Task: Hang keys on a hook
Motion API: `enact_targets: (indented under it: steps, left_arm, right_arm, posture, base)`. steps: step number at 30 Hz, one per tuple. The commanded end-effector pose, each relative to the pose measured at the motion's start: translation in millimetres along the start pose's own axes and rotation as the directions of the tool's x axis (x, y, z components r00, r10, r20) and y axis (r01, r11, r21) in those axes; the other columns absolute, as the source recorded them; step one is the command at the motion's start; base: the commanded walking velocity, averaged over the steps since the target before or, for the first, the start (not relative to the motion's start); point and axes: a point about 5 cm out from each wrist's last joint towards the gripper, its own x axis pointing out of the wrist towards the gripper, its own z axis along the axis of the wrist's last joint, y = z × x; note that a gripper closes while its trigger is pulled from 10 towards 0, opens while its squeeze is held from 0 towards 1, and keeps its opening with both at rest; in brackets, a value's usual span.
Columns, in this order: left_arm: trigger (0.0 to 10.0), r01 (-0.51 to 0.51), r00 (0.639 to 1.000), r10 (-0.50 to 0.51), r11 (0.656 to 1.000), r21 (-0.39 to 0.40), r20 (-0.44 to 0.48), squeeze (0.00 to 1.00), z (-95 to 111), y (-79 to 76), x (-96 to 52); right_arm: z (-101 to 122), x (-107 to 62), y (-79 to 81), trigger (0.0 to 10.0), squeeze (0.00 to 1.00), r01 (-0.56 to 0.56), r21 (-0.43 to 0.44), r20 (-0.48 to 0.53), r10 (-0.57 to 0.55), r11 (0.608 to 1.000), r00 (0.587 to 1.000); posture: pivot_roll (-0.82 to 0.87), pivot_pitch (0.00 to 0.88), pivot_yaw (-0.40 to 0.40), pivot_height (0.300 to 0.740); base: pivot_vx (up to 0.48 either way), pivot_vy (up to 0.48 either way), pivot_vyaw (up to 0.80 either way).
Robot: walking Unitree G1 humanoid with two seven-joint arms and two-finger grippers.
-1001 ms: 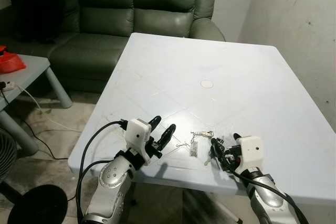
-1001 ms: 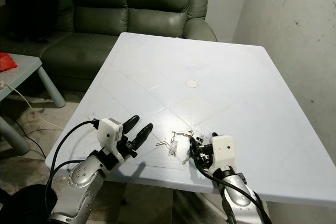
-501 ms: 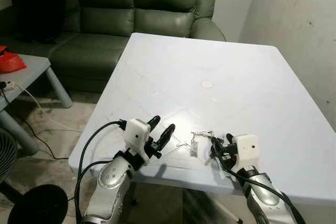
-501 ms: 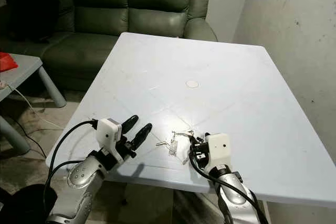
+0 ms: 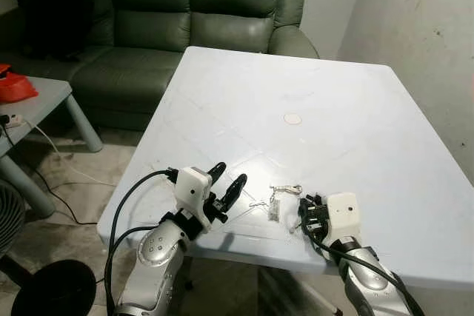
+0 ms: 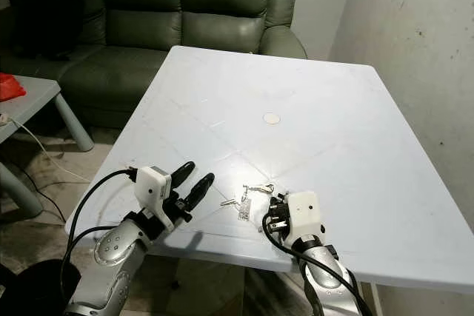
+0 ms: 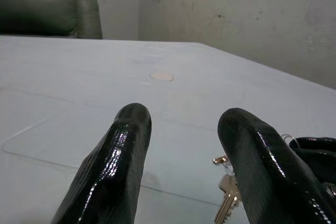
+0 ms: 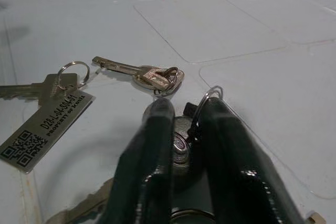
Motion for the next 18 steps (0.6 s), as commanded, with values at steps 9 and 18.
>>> enact_targets:
  steps: [9, 18]
  left_arm:
    - [10.0, -0.006, 1.0, 0.006, 1.0, 0.006, 0.002, 0.0, 3, -1.5, 0.1]
    - [10.0, -0.007, 1.0, 0.007, 1.0, 0.01, 0.007, 0.0, 4, -0.8, 1.2]
  right_arm:
    - [3, -1.2, -4.3, 0.0, 0.0, 0.034, -0.015, 0.004, -0.034, 0.999, 0.999]
    - [26, 2.8, -7.4, 0.0, 0.0, 0.021, 0.106, 0.129, -0.035, 0.994, 0.991]
  posture:
    - [-0.08, 0.0, -0.055, 0.74]
    - [-0.08, 0.0, -0.051, 0.74]
  base:
    - [0.0, 0.0, 0.0]
    - [0.0, 0.0, 0.0]
